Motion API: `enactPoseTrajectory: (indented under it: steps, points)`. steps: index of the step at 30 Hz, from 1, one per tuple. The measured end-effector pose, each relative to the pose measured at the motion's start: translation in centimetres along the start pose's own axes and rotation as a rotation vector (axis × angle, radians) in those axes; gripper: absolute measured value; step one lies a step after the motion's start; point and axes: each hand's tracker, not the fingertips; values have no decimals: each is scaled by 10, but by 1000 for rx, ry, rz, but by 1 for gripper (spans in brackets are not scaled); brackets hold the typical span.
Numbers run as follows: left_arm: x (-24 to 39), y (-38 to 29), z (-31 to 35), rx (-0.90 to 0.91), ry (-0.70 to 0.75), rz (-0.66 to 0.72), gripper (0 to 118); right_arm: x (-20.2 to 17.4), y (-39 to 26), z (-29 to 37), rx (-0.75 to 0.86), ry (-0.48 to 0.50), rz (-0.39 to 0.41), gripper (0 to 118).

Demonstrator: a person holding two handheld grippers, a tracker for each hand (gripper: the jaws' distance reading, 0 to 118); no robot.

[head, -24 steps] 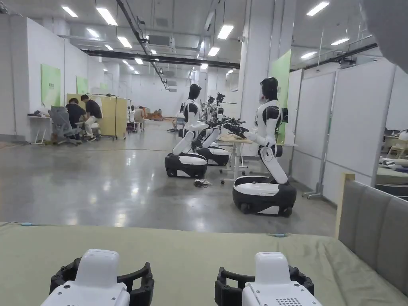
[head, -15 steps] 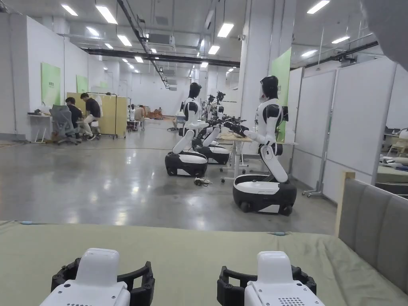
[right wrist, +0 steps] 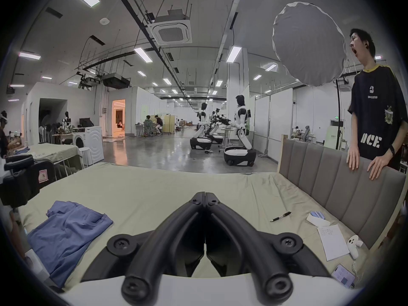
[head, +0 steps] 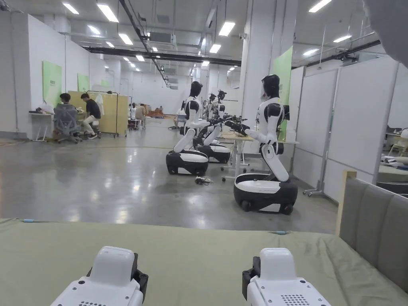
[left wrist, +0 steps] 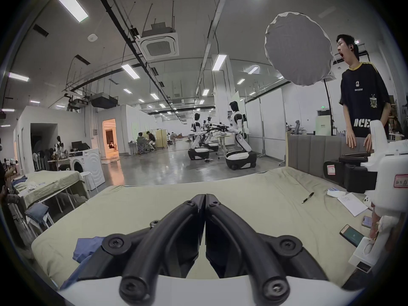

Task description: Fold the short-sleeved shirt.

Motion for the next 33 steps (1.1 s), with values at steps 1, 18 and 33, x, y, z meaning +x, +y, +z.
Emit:
enactPoseTrajectory:
  steps: [1, 18, 33]
  points:
    - [-2, 1, -1, -1, 1, 3, 3, 1, 0, 0, 1, -1, -2, 0]
    - [-126, -28, 74, -207, 328, 12, 3, -143, -8, 8, -7, 382, 72, 0]
    - [-241, -150, -79, -862, 197, 222, 100, -164, -59, -32, -150, 378, 75, 1]
